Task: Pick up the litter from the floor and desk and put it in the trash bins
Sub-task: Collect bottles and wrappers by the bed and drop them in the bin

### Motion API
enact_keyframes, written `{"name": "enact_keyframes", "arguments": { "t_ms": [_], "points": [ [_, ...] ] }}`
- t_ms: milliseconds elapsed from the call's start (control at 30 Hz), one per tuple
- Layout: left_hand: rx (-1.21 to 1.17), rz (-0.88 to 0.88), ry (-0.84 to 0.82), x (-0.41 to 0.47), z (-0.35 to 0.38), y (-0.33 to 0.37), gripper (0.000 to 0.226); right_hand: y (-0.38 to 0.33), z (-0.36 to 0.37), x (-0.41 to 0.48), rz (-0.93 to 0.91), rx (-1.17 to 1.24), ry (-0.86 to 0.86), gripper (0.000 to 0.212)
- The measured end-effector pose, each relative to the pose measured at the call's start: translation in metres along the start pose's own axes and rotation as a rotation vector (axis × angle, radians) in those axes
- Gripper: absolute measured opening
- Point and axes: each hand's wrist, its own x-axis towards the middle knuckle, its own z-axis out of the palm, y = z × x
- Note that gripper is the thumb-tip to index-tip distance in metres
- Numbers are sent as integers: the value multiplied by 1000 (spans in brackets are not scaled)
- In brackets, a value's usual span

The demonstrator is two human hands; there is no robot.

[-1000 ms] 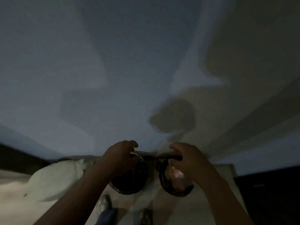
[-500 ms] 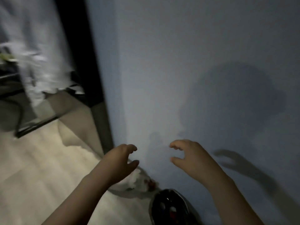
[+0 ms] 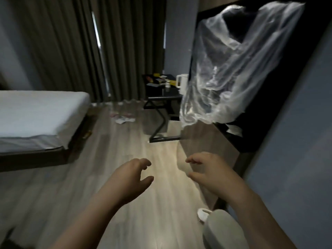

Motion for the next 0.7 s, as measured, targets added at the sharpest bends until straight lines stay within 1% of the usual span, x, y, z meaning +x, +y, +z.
{"name": "enact_keyframes", "arguments": {
  "t_ms": [167,333,567,700],
  "points": [
    [-47,-141,57,1,-34,-84,45,-69,44,73,-127,-23,-68,33],
    [-58,-232,92,18,-54,-148,45,-109,77,142,-221,-58,-140,33],
    [-9,-321,134,84,-87,-229,47,-142,122,259,-324,-49,-170,35],
    [4,-374,85,137,-106,-270,47,-154,141,341,-332,-25,-183,36]
  ]
}}
